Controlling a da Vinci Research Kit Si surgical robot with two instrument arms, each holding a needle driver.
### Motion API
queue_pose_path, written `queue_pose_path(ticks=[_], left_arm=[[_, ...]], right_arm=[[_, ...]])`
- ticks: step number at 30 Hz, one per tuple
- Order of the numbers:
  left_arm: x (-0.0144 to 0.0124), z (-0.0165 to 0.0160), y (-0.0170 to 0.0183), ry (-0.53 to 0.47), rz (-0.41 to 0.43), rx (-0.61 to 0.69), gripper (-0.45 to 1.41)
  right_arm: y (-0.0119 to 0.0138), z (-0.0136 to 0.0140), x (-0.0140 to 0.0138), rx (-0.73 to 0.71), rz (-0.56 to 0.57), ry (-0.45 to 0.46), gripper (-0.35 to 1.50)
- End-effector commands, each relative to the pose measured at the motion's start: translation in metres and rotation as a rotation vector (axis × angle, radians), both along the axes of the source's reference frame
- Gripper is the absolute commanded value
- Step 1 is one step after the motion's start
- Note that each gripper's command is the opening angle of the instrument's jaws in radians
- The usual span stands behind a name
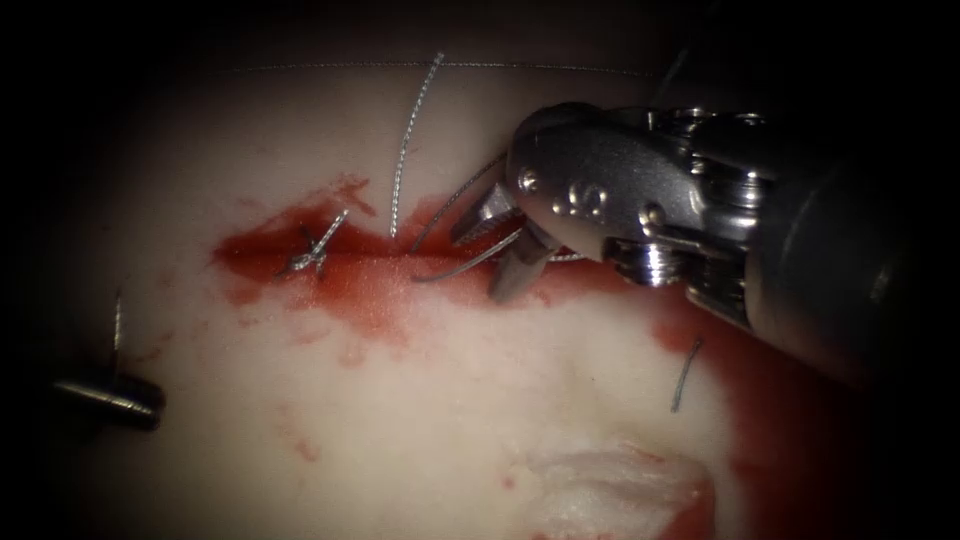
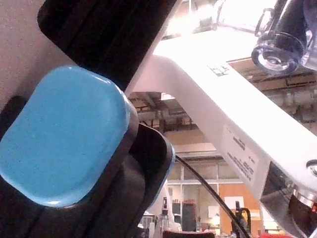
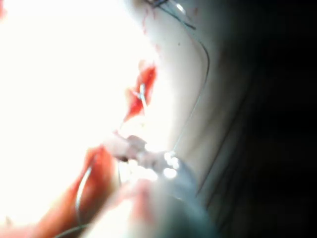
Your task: Wound Closure
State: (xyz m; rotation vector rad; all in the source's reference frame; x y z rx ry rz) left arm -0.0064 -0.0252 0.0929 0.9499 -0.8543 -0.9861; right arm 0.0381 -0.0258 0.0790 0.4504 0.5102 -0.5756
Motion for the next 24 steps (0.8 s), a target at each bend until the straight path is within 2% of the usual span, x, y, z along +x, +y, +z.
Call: queue_pose_path(ticks=[1, 2, 4, 5, 6, 9, 10, 13, 15, 18, 20, 21, 22, 24], left_arm=[[-0.0006, -0.0003, 0.0011, -0.003, -0.002, -0.006, -0.45], [-0.0006, -0.0003, 0.0011, -0.003, -0.002, -0.006, -0.45], [-0.0006, -0.0003, 0.0011, -0.003, -0.002, -0.006, -0.45], [-0.0006, -0.0003, 0.0011, -0.003, -0.002, -0.006, -0.45], [-0.0006, -0.0003, 0.0011, -0.003, -0.003, -0.006, -0.45], [-0.0006, -0.0003, 0.0011, -0.003, -0.002, -0.006, -0.45], [-0.0006, -0.0003, 0.0011, -0.003, -0.002, -0.006, -0.45], [-0.0006, -0.0003, 0.0011, -0.003, -0.002, -0.006, -0.45], [-0.0006, -0.0003, 0.0011, -0.003, -0.002, -0.006, -0.45], [-0.0006, -0.0003, 0.0011, -0.003, -0.002, -0.006, -0.45], [-0.0006, -0.0003, 0.0011, -0.003, -0.002, -0.006, -0.45], [-0.0006, -0.0003, 0.0011, -0.003, -0.002, -0.006, -0.45], [-0.0006, -0.0003, 0.0011, -0.003, -0.002, -0.006, -0.45], [-0.0006, -0.0003, 0.0011, -0.003, -0.002, -0.006, -0.45]], right_arm=[[0.0010, 0.0004, 0.0007, -0.005, 0.003, -0.002, 0.68], [0.0010, 0.0006, 0.0005, -0.003, 0.012, -0.008, 0.59], [0.0010, 0.0006, 0.0004, -0.003, 0.011, -0.007, 0.54], [0.0011, 0.0007, 0.0004, -0.011, 0.018, -0.017, 0.32], [0.0013, 0.0008, 0.0005, -0.056, 0.034, -0.024, -0.33], [0.0014, 0.0007, 0.0003, -0.124, 0.057, -0.036, -0.35], [0.0020, 0.0002, 0.0001, -0.126, 0.200, -0.119, -0.35], [0.0035, -0.0011, -0.0008, -0.086, 0.267, -0.229, -0.35], [0.0039, -0.0013, -0.0011, -0.082, 0.268, -0.242, -0.35], [0.0061, -0.0021, -0.0041, -0.054, 0.319, -0.278, -0.35], [0.0066, -0.0020, -0.0047, -0.054, 0.324, -0.283, -0.35], [0.0076, -0.0017, -0.0063, -0.048, 0.341, -0.294, -0.35], [0.0076, -0.0017, -0.0063, -0.048, 0.341, -0.294, -0.35], [0.0091, -0.0013, -0.0089, -0.047, 0.381, -0.308, -0.35]])
